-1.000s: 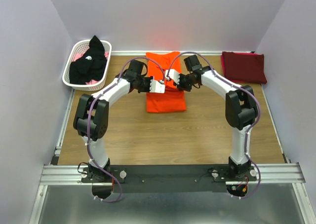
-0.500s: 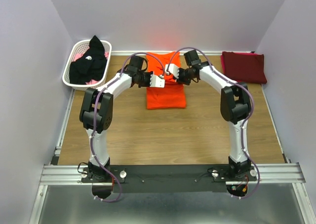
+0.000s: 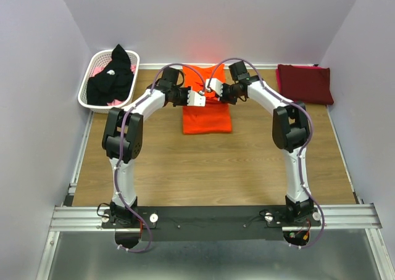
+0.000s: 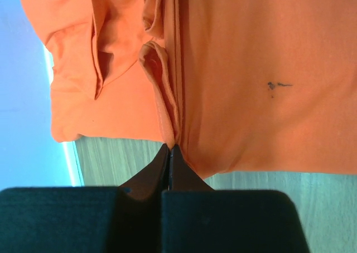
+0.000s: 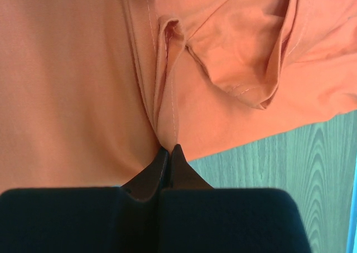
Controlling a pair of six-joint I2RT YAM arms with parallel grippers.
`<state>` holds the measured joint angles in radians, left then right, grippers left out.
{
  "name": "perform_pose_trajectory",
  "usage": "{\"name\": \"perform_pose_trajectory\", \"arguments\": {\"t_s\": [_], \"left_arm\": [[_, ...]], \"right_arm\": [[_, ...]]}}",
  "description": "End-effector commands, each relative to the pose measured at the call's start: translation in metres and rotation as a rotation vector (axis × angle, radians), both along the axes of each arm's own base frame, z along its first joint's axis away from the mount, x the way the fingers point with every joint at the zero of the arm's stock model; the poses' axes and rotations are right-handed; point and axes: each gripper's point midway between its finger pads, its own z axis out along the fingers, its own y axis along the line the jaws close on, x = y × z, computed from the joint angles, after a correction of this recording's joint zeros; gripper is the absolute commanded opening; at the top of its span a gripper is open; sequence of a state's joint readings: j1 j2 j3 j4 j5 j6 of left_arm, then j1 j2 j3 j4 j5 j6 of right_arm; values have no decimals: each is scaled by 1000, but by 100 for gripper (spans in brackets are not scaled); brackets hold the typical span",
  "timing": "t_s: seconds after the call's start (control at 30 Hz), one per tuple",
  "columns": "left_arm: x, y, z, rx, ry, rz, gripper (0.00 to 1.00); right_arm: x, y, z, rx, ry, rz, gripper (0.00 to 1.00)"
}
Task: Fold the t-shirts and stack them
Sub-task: Fold the folded rectangular tshirt in 1/3 of the way
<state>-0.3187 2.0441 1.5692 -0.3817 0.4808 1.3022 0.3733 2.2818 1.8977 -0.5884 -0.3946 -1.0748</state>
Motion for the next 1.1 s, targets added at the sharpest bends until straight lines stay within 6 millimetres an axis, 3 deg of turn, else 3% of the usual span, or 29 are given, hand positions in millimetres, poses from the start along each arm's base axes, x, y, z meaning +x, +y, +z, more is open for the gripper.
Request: {"name": "perform_pose_trajectory", "arguments": {"t_s": [0.0, 0.1, 0.2, 0.3, 0.37, 0.43, 0.47, 0.5, 0.6, 0.67, 0.73, 0.9, 1.07], "left_arm": [[13, 10, -14, 37, -9, 27, 0], [18, 13, -16, 41, -18, 37, 0], [25, 12, -14, 33, -41, 43, 2], [34, 11, -7, 21, -64, 59, 20], [39, 11, 0, 14, -81, 69, 37], [47, 12, 19, -15, -108, 92, 42], [49, 12, 27, -28, -115, 100, 46], [54, 13, 41, -46, -135, 110, 47], [58, 18, 77, -129, -139, 161, 48], [52, 21, 96, -205, -91, 213, 48], [39, 18, 105, -258, -40, 229, 48], [-3, 2, 87, -455, 283, 359, 48], [-7, -9, 63, -569, 503, 464, 48]], "right_arm": [[5, -9, -15, -26, 21, -6, 1], [6, -9, -18, -28, 23, -7, 1], [10, -8, -19, -23, 26, -24, 8], [18, -5, -10, -1, 18, -52, 33], [26, -3, 0, 18, 1, -77, 42], [40, -1, 22, 61, -29, -122, 52], [44, -1, 29, 80, -35, -138, 54], [53, -2, 50, 108, -71, -156, 54], [56, -2, 78, 172, -78, -201, 59], [49, -1, 97, 218, -65, -230, 59], [35, -1, 103, 252, -16, -264, 62], [-6, 6, 92, 339, 186, -333, 68], [-40, 22, 78, 438, 425, -392, 67]]}}
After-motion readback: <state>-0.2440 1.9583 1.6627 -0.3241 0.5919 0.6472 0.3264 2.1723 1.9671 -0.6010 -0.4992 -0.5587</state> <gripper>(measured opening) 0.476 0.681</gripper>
